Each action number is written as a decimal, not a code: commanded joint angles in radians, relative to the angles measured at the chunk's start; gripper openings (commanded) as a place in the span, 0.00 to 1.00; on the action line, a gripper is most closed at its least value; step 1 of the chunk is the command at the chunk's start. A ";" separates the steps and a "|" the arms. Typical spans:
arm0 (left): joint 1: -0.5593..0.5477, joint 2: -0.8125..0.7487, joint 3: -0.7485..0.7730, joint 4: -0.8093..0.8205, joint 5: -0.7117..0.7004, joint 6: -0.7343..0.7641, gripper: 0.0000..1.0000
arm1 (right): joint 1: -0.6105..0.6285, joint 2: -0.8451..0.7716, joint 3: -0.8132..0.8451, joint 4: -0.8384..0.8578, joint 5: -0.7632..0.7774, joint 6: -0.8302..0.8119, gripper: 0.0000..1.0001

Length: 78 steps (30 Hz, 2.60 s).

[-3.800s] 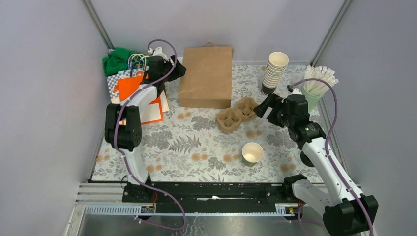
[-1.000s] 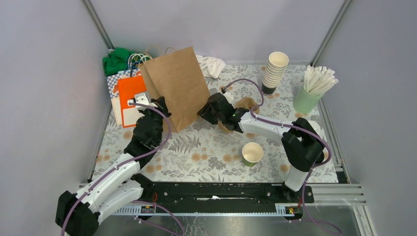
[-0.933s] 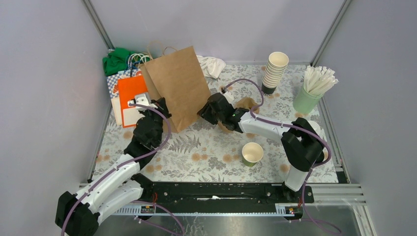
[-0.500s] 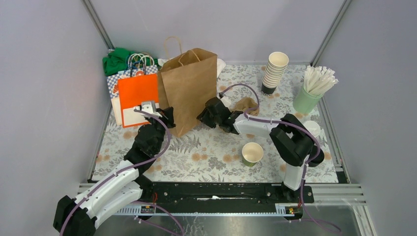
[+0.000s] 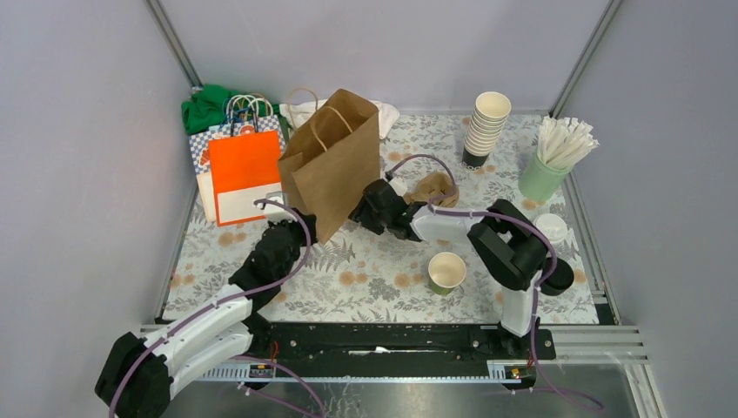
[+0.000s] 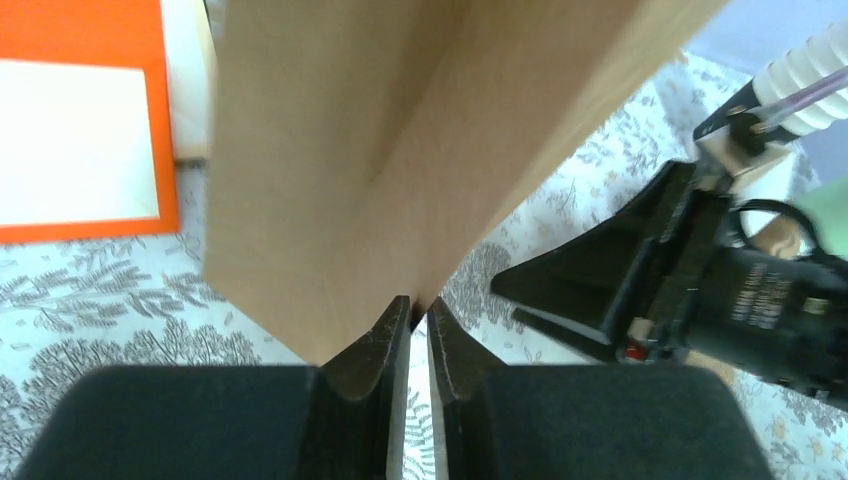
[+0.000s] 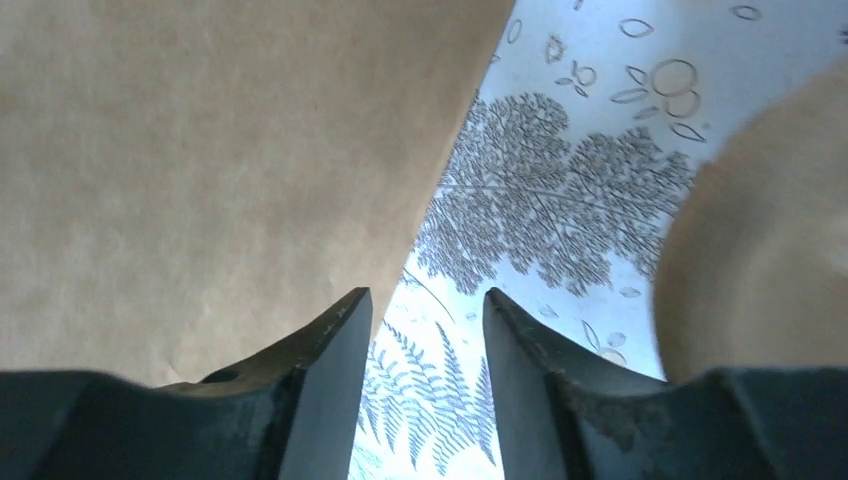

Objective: Pack the takeout coffee
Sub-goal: Place the takeout bag at the center of the board, then pick up the takeout bag from the center of the board.

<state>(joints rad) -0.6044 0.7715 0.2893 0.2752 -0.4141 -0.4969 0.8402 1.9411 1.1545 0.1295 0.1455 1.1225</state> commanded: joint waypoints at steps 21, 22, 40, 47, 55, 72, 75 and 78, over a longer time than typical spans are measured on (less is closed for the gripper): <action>-0.006 0.005 0.696 -0.855 -0.012 -0.102 0.99 | 0.008 -0.570 0.043 -0.439 0.336 -0.352 1.00; -0.006 0.017 0.743 -0.879 -0.014 -0.088 0.99 | 0.008 -0.564 0.073 -0.470 0.354 -0.338 1.00; 0.282 0.550 1.375 -1.018 0.183 0.238 0.73 | 0.008 -0.530 0.296 -0.680 0.390 -0.329 1.00; 0.303 0.639 1.391 -0.968 0.260 0.278 0.75 | 0.008 -0.553 0.309 -0.677 0.399 -0.364 1.00; 0.308 0.753 1.450 -1.030 0.192 0.351 0.45 | 0.007 -0.539 0.363 -0.666 0.398 -0.396 1.00; 0.221 0.515 1.376 -0.891 0.174 0.384 0.00 | 0.009 -0.202 0.921 -0.802 0.201 -0.358 1.00; 0.198 0.487 1.329 -0.895 0.167 0.366 0.00 | 0.008 -0.134 1.020 -0.854 0.205 -0.381 1.00; 0.180 0.463 1.288 -0.894 0.161 0.350 0.00 | 0.010 -0.116 1.030 -0.859 0.195 -0.385 0.99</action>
<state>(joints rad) -0.4084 1.2442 1.6314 -0.6521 -0.2344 -0.1246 0.8425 1.8038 2.1372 -0.6727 0.3595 0.7555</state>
